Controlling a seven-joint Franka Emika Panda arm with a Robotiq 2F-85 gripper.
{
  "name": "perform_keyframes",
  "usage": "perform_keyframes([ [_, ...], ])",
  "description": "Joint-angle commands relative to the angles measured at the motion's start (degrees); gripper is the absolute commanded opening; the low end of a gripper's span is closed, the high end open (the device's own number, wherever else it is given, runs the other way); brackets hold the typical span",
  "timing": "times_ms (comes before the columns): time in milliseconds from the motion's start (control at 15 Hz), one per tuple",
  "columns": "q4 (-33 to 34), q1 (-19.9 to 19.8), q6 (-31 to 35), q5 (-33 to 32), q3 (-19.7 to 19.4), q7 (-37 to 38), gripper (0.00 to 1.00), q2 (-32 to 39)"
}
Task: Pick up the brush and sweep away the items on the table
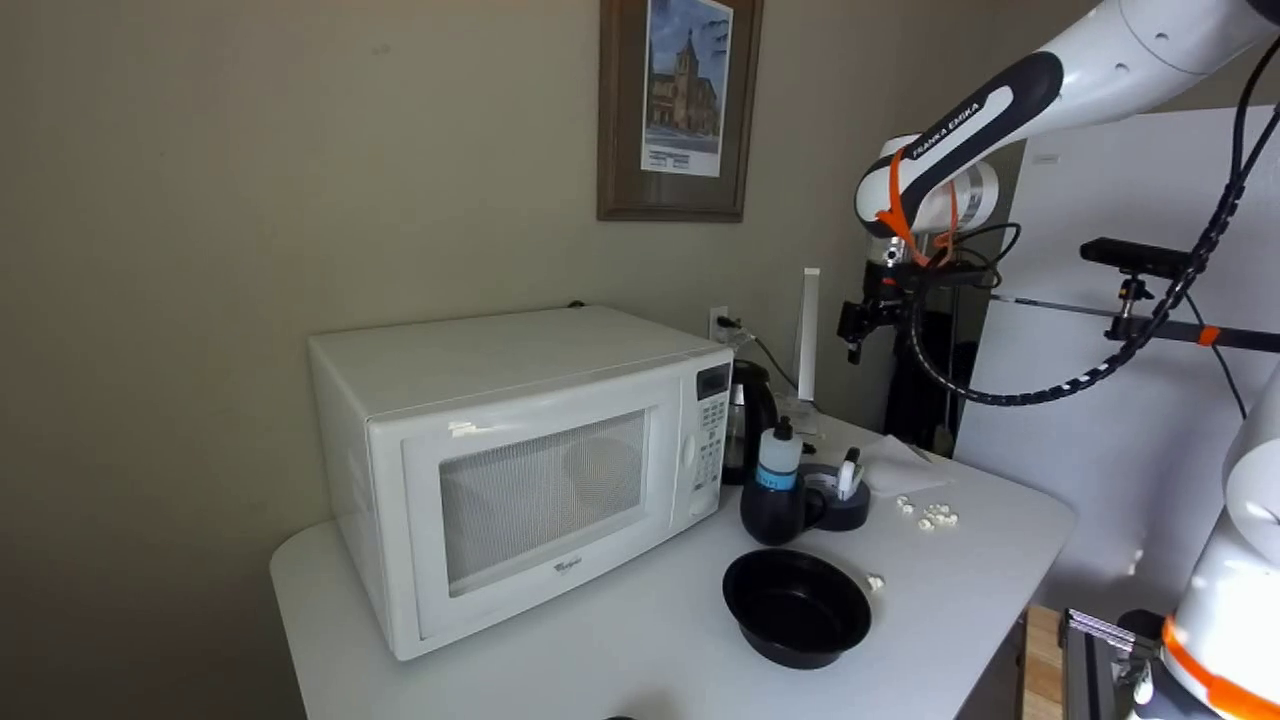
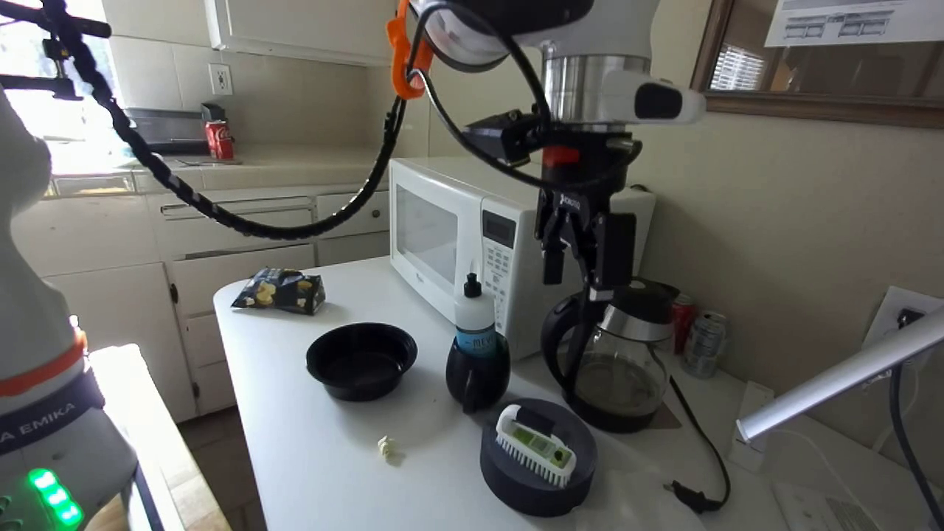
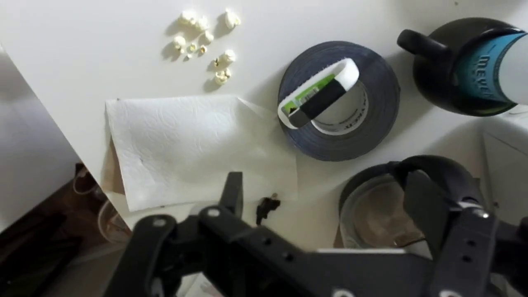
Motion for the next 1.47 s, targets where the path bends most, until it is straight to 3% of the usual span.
perform_keyframes([
  [0, 1.1, -1.0, -2.4, 2.0, 0.4, 2.4, 1.00, 5.9],
  [67, 1.0, -0.8, -4.8, 0.9, 0.7, -0.1, 1.00, 5.9],
  [133, 0.1, -0.9, -1.5, 0.6, 0.7, 1.5, 1.00, 4.6],
  [467, 0.5, -0.9, -3.2, 0.5, 0.9, 0.7, 1.00, 6.0],
  [667, 0.5, -1.4, -3.5, 12.1, 0.7, 3.5, 1.00, 8.0],
  [1133, -1.8, -5.2, 4.2, 29.5, -0.4, 4.5, 1.00, 12.3],
  [1400, -4.6, -4.5, 16.6, 31.1, -0.1, 12.9, 1.00, 14.9],
])
